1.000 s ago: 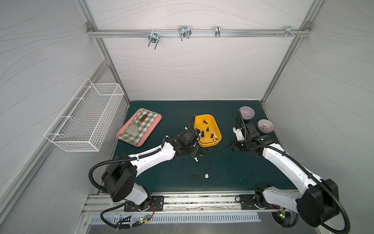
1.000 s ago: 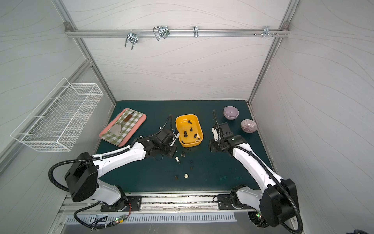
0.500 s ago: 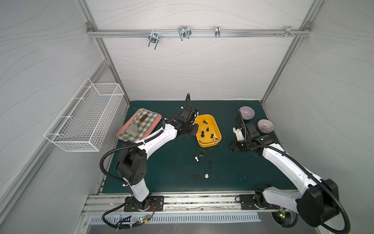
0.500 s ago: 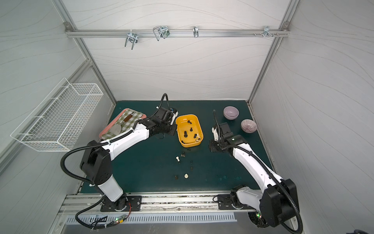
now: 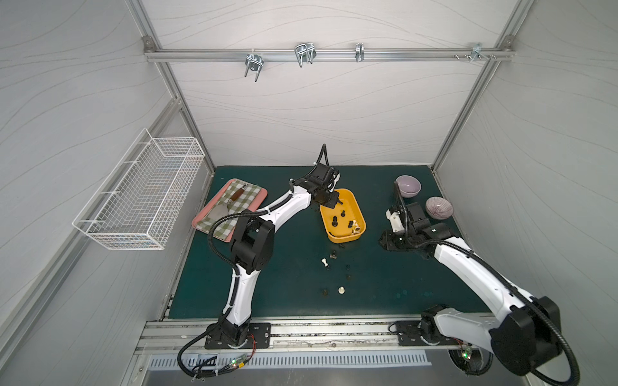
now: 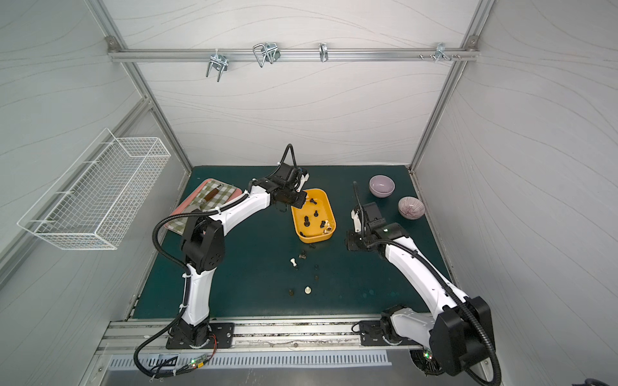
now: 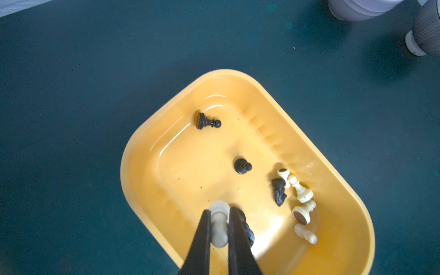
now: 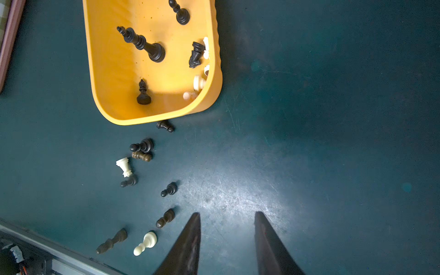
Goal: Put the chess pieces into the storage box
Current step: Place the chess piece in the storage box.
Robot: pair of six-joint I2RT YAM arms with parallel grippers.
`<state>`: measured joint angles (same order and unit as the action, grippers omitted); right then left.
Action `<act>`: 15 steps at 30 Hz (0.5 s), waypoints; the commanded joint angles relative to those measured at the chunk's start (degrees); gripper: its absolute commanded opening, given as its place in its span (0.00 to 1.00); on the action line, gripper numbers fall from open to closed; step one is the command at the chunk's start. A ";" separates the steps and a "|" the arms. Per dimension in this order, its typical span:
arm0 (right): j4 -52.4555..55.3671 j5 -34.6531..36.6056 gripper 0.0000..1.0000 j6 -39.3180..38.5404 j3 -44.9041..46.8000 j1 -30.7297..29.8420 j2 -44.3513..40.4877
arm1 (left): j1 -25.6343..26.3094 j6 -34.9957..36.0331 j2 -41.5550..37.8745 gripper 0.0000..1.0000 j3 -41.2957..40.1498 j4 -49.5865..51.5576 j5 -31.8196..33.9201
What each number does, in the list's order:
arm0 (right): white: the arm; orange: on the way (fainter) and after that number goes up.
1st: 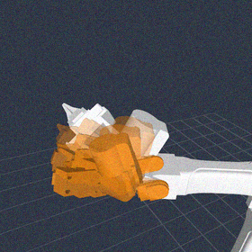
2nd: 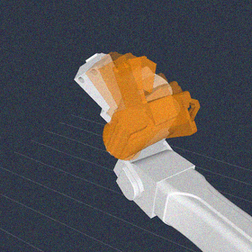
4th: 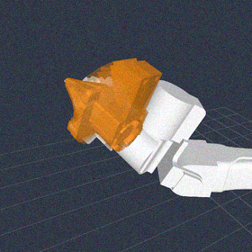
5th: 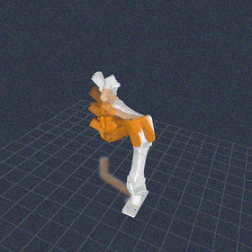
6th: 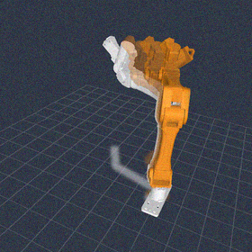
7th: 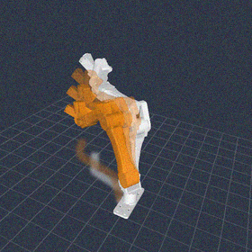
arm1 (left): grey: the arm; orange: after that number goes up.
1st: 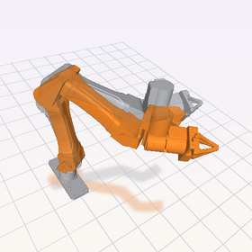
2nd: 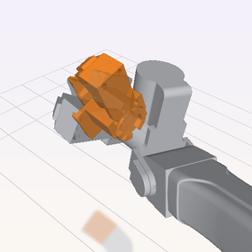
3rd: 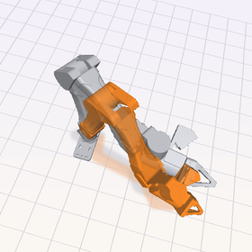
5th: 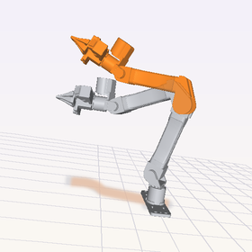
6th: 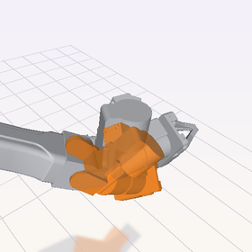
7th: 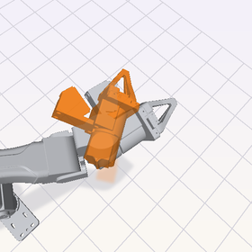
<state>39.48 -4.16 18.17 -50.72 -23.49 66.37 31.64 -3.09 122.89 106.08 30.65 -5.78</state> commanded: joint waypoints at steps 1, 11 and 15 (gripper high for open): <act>1.89 -0.76 0.39 0.68 0.01 0.37 -1.08 | -0.56 1.54 2.93 0.11 5.77 1.79 -1.49; 2.18 -1.02 0.40 0.93 0.36 0.37 -1.65 | -1.40 0.74 8.49 0.13 11.42 2.65 -2.68; 2.26 -1.25 0.39 0.81 0.36 0.37 -1.53 | -1.39 0.72 9.70 0.15 12.47 2.74 -3.10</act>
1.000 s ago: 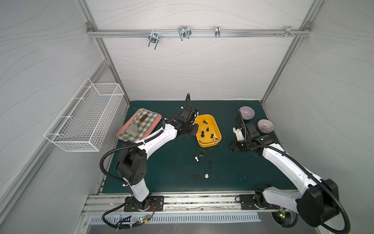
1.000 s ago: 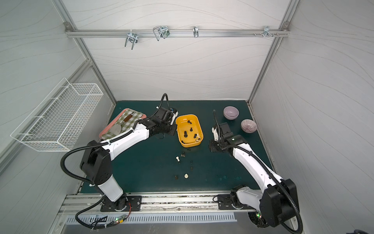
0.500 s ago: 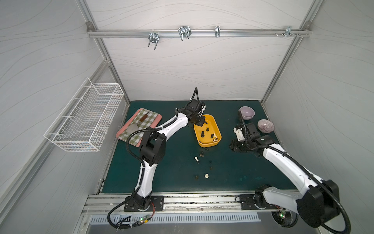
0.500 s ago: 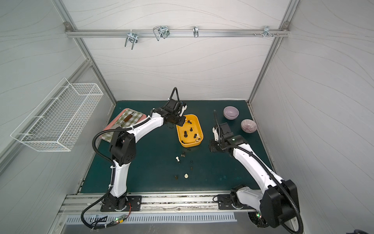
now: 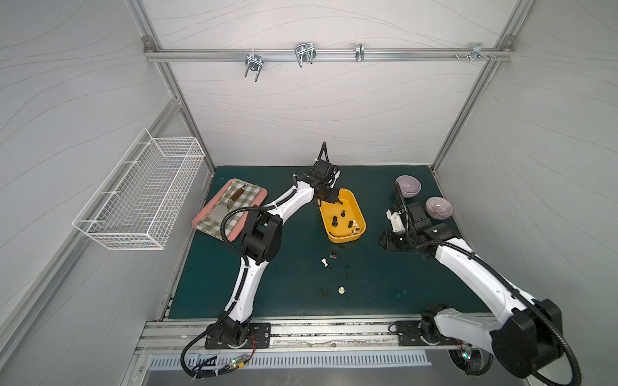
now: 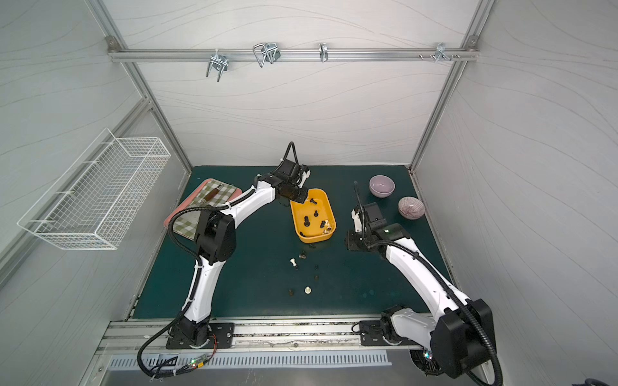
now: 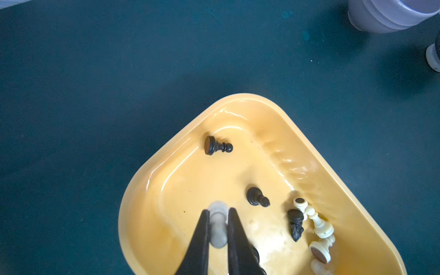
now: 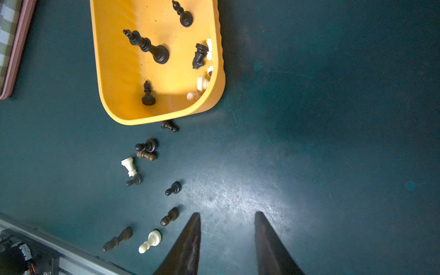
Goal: Put the chess pieces into the storage box
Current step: Place the chess piece in the storage box.
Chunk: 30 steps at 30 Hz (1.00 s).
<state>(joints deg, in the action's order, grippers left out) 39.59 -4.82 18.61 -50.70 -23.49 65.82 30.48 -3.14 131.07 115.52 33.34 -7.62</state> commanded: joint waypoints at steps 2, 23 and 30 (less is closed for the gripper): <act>2.15 -0.49 0.39 0.50 0.42 0.37 -1.17 | -0.29 0.80 2.00 0.15 3.45 0.09 -1.21; 2.42 -0.54 0.39 0.32 0.42 0.37 -1.33 | -1.00 0.04 3.50 0.34 5.51 -0.32 -2.31; 2.84 -0.15 0.39 0.11 0.25 0.36 -1.71 | -1.13 -0.15 1.78 0.38 5.35 -0.55 -2.76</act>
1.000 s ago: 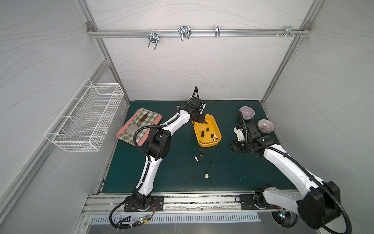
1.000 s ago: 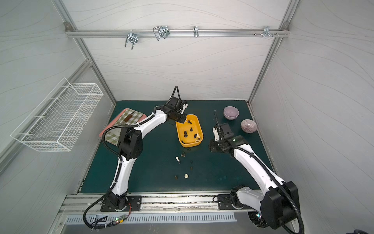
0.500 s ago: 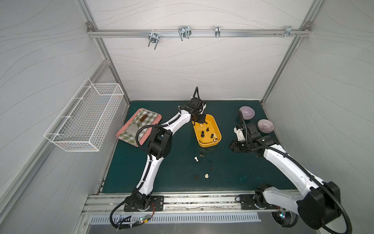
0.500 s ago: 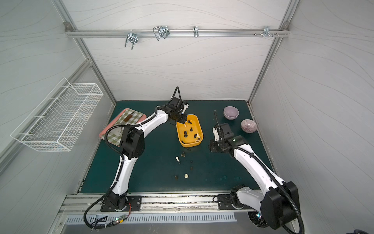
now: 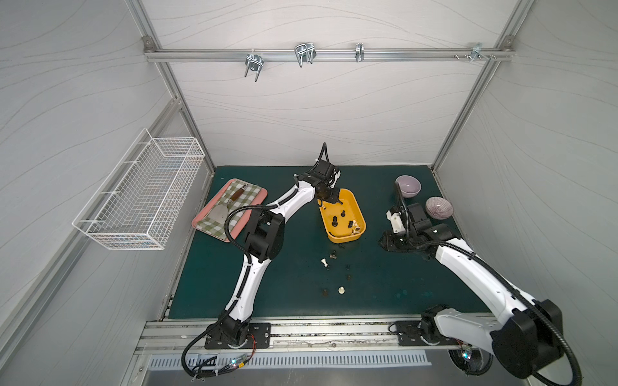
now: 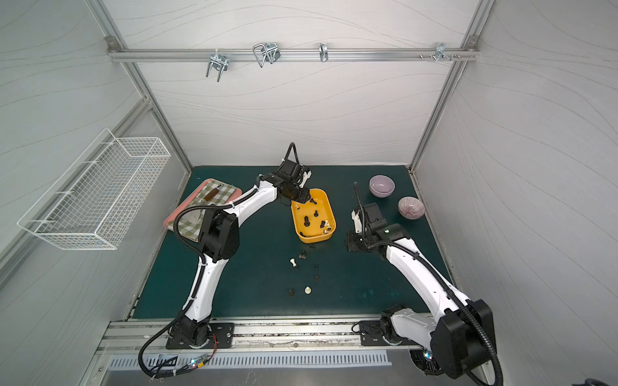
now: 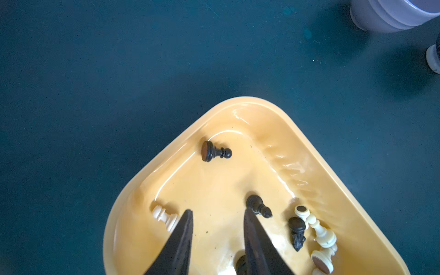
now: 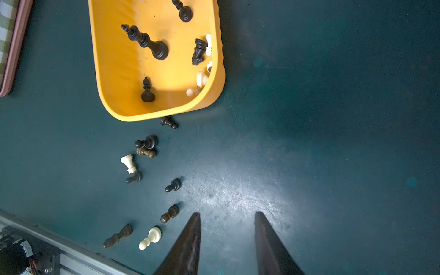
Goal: Put the chess pieces into the storage box
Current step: Place the chess piece in the storage box.
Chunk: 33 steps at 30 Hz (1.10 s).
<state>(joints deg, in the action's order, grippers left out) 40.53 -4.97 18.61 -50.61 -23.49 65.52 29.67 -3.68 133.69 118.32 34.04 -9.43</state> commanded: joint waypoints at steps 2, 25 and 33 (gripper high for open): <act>2.09 0.10 0.39 0.00 0.01 0.33 -1.49 | -0.32 0.51 -1.62 0.39 2.34 -1.39 -1.00; 2.36 -0.62 0.40 -1.34 -0.02 0.41 -1.38 | -1.69 0.57 -17.05 0.41 -10.55 -5.81 -0.40; 2.27 -1.22 0.39 -2.18 -0.10 0.37 -1.29 | -2.07 -0.25 -23.79 0.42 -19.39 -7.17 0.73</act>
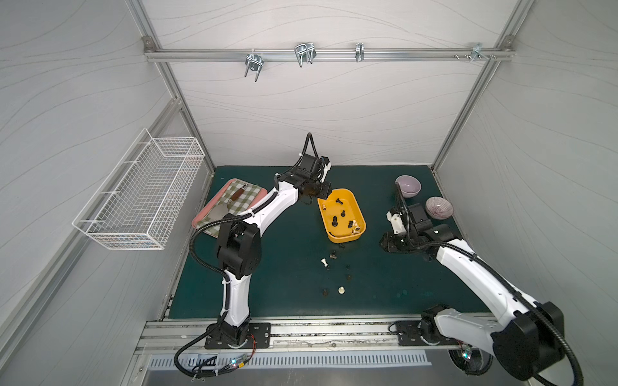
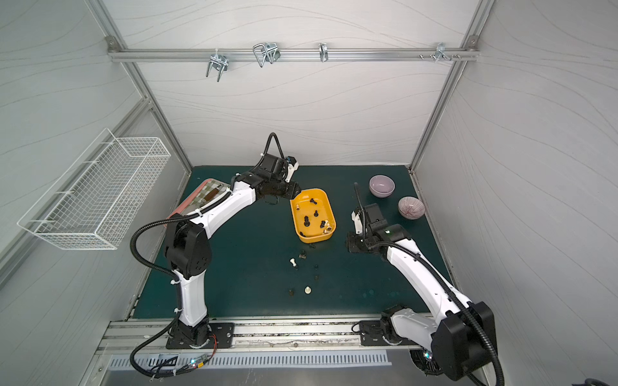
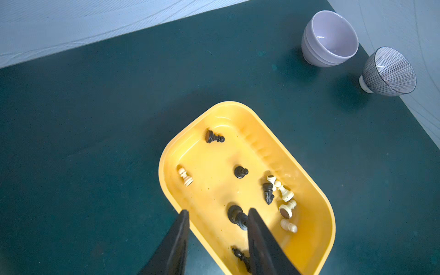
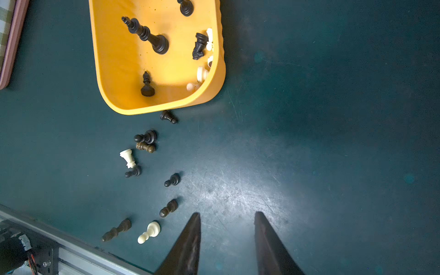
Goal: Put the chess pieces into the storage box
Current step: Place the chess piece in the storage box, then pick up the chess piece at the center of the board.
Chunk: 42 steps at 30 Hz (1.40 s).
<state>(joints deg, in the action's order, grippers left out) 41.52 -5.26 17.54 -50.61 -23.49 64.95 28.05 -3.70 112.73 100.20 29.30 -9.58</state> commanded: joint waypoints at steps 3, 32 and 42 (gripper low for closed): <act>1.21 -1.27 0.40 -1.39 -0.28 0.37 -0.62 | -0.54 -0.68 -5.21 0.42 -4.24 -3.19 1.10; -0.20 0.03 0.39 -3.01 -2.32 -6.50 3.85 | -1.49 -4.02 -19.41 0.42 -22.12 -4.42 2.80; -0.89 0.15 0.39 -3.57 -3.42 -8.92 6.37 | -1.62 -4.82 -22.63 0.42 -26.38 -4.64 3.62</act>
<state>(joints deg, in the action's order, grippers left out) 40.97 -5.78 14.94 -52.36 -31.73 70.70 26.83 -8.14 92.05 74.30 26.44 -6.83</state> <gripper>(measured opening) 0.394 0.423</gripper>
